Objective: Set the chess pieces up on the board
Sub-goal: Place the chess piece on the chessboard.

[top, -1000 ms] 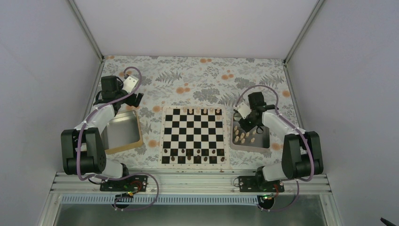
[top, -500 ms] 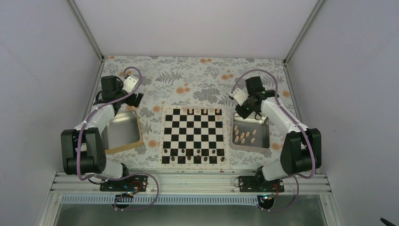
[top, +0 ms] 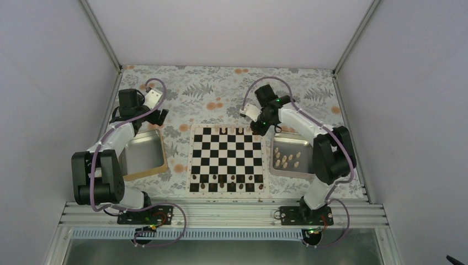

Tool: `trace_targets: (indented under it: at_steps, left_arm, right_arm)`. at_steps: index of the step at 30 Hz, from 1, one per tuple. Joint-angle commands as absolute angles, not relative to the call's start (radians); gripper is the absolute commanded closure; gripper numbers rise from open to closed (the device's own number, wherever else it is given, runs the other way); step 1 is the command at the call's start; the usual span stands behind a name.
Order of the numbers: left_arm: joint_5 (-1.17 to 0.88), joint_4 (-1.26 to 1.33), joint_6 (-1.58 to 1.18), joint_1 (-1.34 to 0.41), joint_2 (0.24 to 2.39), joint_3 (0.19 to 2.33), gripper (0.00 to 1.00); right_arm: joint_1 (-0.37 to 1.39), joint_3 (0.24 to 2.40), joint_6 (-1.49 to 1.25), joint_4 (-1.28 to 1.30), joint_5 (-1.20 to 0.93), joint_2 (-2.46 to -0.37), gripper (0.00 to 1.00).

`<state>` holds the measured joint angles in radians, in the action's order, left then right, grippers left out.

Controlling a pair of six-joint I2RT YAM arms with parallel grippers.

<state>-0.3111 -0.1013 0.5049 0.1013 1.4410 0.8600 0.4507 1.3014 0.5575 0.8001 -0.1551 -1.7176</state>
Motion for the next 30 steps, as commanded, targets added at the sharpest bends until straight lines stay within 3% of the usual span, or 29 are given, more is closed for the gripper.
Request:
trace_targets:
  at_steps: [1,30]
  left_arm:
    - [-0.330,-0.101,0.505,0.107,1.433,0.884,0.00]
    - [-0.336,-0.093,0.506,0.107,1.440,0.879,0.00]
  right_arm:
    - [0.491,1.309,0.570,0.786,-0.199,-1.778,0.88]
    - [0.517,1.248,0.558,0.678,-0.156,-1.881,0.86]
